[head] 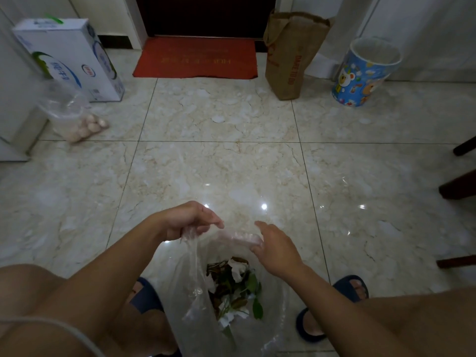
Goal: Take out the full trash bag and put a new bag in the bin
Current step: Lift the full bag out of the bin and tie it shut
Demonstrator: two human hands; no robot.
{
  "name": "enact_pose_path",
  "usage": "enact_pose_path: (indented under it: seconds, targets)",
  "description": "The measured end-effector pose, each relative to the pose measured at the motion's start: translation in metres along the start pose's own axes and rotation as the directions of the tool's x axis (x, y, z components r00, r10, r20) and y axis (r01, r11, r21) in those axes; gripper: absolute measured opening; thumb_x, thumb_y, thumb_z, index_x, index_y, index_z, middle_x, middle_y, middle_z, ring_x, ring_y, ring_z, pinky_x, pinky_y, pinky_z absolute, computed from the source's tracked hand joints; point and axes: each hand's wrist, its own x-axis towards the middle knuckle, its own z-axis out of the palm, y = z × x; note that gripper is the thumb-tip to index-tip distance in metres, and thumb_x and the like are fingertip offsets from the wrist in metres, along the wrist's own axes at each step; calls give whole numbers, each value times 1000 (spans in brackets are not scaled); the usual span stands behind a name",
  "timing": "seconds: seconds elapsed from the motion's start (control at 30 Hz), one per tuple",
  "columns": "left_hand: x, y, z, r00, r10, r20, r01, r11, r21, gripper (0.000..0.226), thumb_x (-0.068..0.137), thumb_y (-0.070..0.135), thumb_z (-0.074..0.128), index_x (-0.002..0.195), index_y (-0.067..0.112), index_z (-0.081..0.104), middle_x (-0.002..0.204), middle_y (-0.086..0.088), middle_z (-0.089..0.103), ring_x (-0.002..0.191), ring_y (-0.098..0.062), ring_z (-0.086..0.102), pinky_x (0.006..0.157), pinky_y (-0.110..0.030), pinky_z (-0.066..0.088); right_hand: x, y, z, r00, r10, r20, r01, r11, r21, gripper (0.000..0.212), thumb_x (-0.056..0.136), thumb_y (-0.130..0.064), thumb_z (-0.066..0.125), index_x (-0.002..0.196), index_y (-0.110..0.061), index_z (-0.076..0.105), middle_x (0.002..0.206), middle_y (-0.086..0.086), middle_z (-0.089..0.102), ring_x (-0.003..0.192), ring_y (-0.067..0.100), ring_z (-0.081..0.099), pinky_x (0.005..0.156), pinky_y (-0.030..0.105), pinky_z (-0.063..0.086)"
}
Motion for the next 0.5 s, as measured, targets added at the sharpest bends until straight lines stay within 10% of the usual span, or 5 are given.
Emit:
enact_pose_path:
  seconds: [0.17,0.4,0.5]
  targets:
    - [-13,15,18,995,60,74,-72,980,183,25,84,12,70,109,16,76,53,1,47,48,-8,40,54,-22,34,6,3,-6,947,263,186,-314,885,343,75,79,-39,75,144,-16,45,139,9,53,122,24,55,95,34,48]
    - [-10,13,47,966,241,-99,-220,958,183,25,90,0,58,103,11,77,43,-3,44,38,-11,36,47,-10,38,4,24,-16,798,279,534,-602,376,705,52,85,-47,60,126,-16,58,125,10,59,109,27,57,88,37,45]
    - [-14,15,54,958,285,0,-278,932,233,25,88,0,59,103,12,77,44,-5,44,39,-12,37,51,-16,40,7,32,-13,795,315,518,-604,336,722,46,88,-41,62,123,-11,60,120,12,65,109,30,60,90,40,50]
